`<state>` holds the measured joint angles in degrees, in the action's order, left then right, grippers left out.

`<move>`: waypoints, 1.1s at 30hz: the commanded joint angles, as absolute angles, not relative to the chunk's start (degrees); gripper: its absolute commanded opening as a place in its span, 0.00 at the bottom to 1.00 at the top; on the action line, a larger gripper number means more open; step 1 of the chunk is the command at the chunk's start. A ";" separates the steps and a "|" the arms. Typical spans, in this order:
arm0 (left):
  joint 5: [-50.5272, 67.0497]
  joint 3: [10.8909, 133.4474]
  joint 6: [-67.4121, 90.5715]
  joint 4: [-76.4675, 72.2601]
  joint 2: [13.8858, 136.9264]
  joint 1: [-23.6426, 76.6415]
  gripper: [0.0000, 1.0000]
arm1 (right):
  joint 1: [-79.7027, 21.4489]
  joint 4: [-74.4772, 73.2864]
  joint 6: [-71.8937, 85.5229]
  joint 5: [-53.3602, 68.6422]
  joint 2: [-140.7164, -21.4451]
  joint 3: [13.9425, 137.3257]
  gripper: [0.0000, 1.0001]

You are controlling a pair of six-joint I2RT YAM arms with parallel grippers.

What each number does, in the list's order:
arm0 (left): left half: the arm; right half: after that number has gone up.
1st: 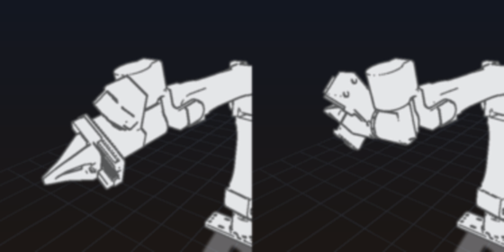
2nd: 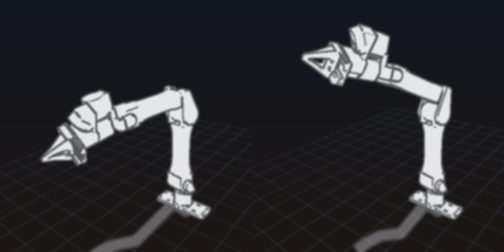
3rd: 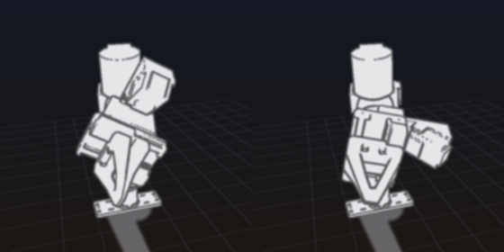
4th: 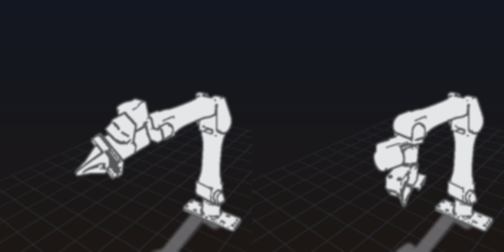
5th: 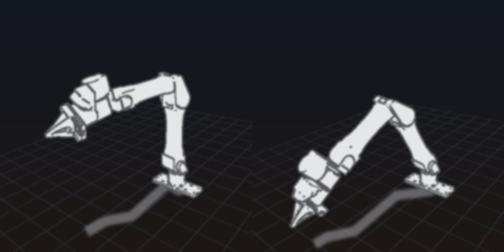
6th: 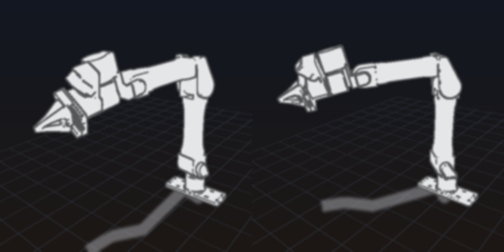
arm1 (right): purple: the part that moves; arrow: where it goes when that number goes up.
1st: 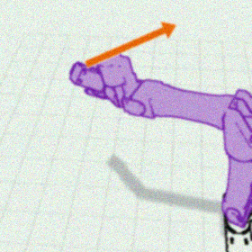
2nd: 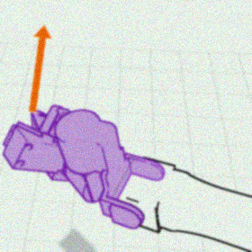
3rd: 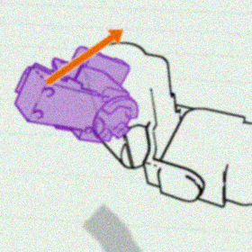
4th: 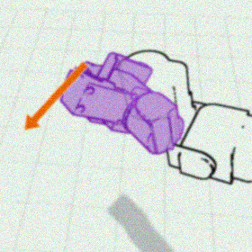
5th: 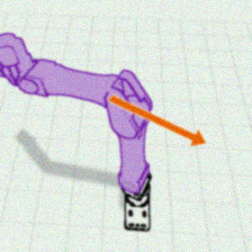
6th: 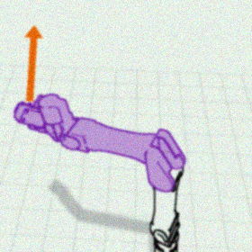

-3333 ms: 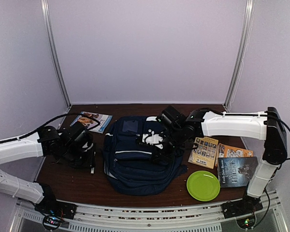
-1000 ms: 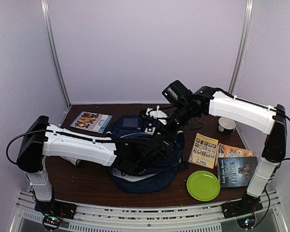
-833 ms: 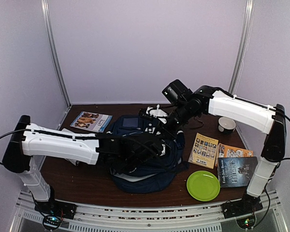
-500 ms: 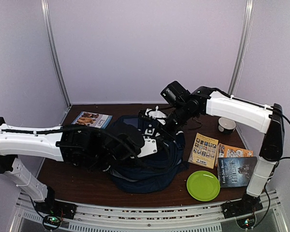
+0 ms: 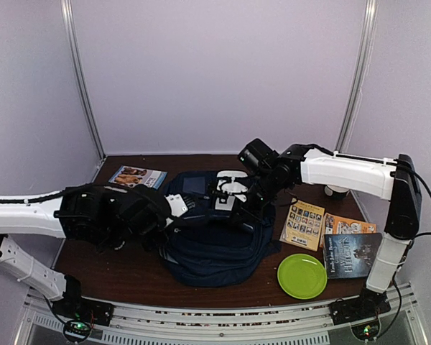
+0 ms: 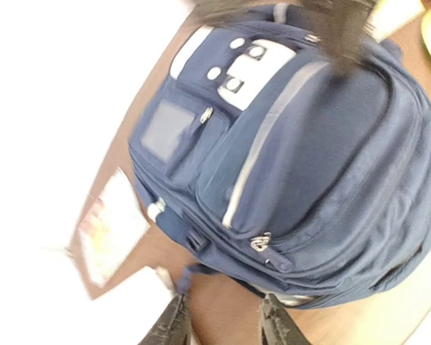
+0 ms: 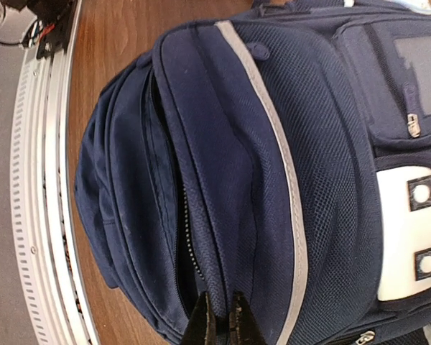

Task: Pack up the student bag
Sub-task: Put down the upper front pocket of the student bag, then move the student bag to the center of the board.

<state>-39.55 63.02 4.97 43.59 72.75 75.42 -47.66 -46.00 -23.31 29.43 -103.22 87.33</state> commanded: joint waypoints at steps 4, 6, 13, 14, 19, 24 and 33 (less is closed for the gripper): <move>-18.13 52.59 20.84 32.23 63.62 60.50 0.38 | -49.51 -41.72 -26.98 20.85 -104.37 81.86 0.00; -15.22 50.94 22.53 30.92 64.18 57.42 0.38 | -49.56 -41.78 -27.48 18.54 -105.17 81.28 0.03; -11.64 45.79 26.47 22.97 67.24 56.79 0.38 | -49.73 -44.41 -31.72 15.01 -97.78 76.03 0.49; -11.33 45.31 27.18 22.35 67.95 56.70 0.38 | -50.00 -44.23 -32.60 13.77 -95.69 74.52 0.51; -10.25 43.01 29.47 19.74 70.13 56.45 0.40 | -53.00 -35.34 -37.34 3.57 -86.59 61.46 0.75; -11.29 39.80 30.91 17.64 70.33 56.01 0.39 | -55.69 -30.67 -37.34 -1.60 -89.10 59.97 0.80; -6.47 36.43 32.41 12.96 71.98 55.81 0.34 | -51.63 -28.65 -34.94 -5.59 -98.47 65.96 0.78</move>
<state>-9.06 37.85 31.00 17.96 71.57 56.18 -54.78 -31.57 -35.83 -0.86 -97.32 63.68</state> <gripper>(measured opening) 0.340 0.790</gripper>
